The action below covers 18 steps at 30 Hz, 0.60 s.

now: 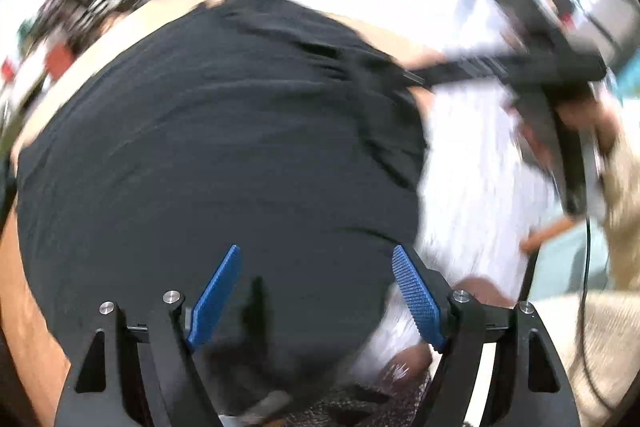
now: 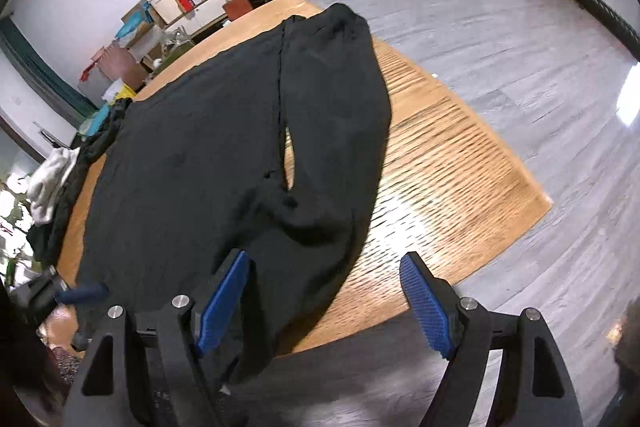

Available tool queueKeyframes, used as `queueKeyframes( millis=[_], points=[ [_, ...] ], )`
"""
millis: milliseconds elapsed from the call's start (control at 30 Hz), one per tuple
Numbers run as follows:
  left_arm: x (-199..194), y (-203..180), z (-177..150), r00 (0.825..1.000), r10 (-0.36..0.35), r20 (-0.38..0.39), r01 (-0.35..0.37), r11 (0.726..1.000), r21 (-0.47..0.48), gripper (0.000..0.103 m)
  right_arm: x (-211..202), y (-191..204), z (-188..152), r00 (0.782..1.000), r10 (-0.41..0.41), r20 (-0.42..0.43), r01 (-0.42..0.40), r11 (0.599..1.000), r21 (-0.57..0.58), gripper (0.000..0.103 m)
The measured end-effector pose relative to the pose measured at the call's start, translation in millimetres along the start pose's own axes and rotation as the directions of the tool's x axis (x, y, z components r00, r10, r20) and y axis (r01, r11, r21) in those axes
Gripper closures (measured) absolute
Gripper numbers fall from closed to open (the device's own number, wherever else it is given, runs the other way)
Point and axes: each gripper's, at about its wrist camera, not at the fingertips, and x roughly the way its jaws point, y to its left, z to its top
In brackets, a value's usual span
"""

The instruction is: Fold clothes

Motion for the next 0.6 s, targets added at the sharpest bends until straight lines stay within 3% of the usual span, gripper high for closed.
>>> queueKeyframes(
  millis=[133,200,233,267,333,400,433,467,533,600],
  points=[
    [6,-18,-5,1.0,0.011,0.0,-0.011,1.0,0.025,0.025,10,2,-2,1.0,-0.002,0.009,0.002,1.0,0.002,0.022],
    [12,-24,-4,0.997,0.069,0.032,-0.069,0.998,0.005,0.025,11,1,-2,1.0,-0.011,0.013,0.011,1.0,0.006,0.022],
    [15,-30,-4,0.988,0.139,0.07,-0.14,0.99,0.007,0.025,10,1,-2,1.0,-0.02,0.016,0.02,1.0,0.006,0.022],
    [18,-35,-3,0.971,0.214,0.111,-0.216,0.976,0.007,0.025,8,0,-4,0.999,-0.036,0.02,0.036,0.999,0.001,0.022],
    [20,-50,-6,0.914,0.357,0.193,-0.371,0.928,0.041,0.025,5,-3,-2,0.997,-0.07,0.035,0.07,0.998,-0.003,0.022],
    [26,-63,-7,0.861,0.449,0.237,-0.476,0.877,0.069,0.025,1,-7,1,0.994,-0.1,0.052,0.1,0.995,-0.002,0.022],
    [31,-68,-7,0.844,0.477,0.246,-0.508,0.858,0.081,0.025,0,-10,4,0.993,-0.102,0.056,0.102,0.995,0.004,0.022],
    [35,-71,-6,0.842,0.478,0.249,-0.512,0.854,0.09,0.025,-1,-12,6,0.993,-0.102,0.059,0.101,0.995,0.009,0.022],
    [41,-73,-3,0.86,0.453,0.235,-0.482,0.872,0.082,0.025,0,-14,12,0.994,-0.091,0.06,0.091,0.996,0.004,0.022],
    [47,-73,-3,0.859,0.459,0.224,-0.484,0.872,0.068,0.025,4,-11,18,0.995,-0.092,0.05,0.093,0.995,-0.023,0.022]
  ],
)
